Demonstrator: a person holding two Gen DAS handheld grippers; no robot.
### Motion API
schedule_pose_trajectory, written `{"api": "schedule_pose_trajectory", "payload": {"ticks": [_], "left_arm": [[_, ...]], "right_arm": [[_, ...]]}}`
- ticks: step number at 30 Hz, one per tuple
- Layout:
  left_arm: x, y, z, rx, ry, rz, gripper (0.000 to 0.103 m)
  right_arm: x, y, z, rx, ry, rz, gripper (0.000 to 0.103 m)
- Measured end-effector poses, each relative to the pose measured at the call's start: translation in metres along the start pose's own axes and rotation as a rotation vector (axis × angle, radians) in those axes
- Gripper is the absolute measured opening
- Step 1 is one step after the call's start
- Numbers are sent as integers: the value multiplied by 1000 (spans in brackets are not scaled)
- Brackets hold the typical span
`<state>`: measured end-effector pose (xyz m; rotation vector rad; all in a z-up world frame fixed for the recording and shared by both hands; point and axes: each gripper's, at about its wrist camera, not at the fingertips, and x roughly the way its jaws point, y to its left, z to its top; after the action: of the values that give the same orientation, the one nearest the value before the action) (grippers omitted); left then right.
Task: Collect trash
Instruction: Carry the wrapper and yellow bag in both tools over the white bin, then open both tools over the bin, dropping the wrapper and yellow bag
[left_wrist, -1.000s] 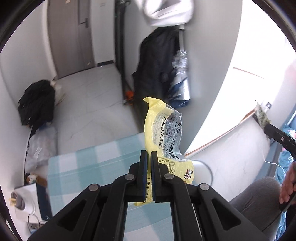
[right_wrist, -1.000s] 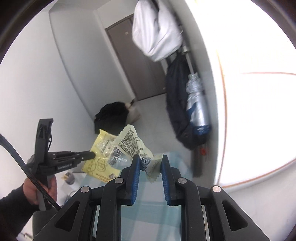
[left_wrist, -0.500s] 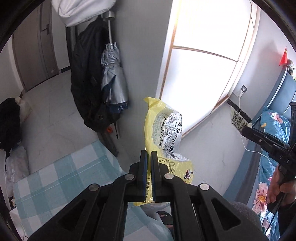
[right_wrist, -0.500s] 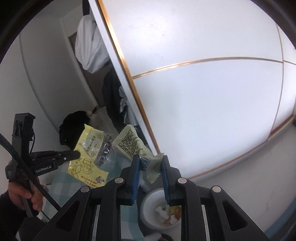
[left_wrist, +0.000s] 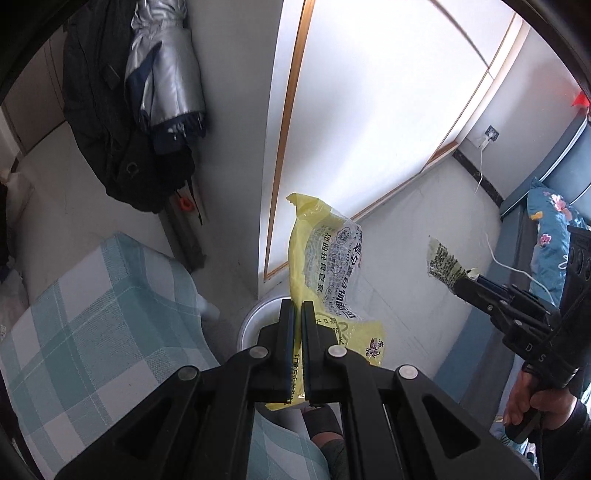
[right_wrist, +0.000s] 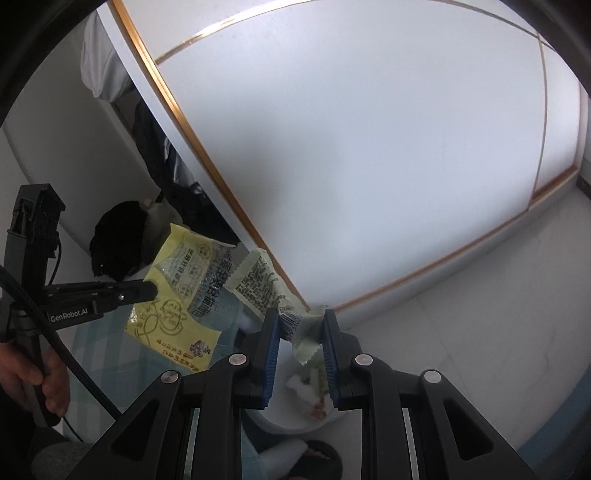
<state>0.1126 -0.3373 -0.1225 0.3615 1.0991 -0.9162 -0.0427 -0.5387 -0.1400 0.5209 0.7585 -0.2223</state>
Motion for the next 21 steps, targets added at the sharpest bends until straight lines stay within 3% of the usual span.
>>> {"api": "schedule_pose_trajectory", "payload": {"ticks": [5, 10, 12, 21], "left_arm": [[26, 7, -4, -20, 86, -4, 0], [48, 10, -3, -13, 162, 59, 0], [58, 8, -4, -3, 196, 105, 0], [95, -7, -14, 36, 353, 145, 0]], "right_arm": [[53, -16, -21, 65, 115, -3, 21], [103, -22, -46, 102, 244, 1, 21], [115, -24, -54, 108, 274, 12, 21], [161, -22, -74, 163, 380, 34, 21]]}}
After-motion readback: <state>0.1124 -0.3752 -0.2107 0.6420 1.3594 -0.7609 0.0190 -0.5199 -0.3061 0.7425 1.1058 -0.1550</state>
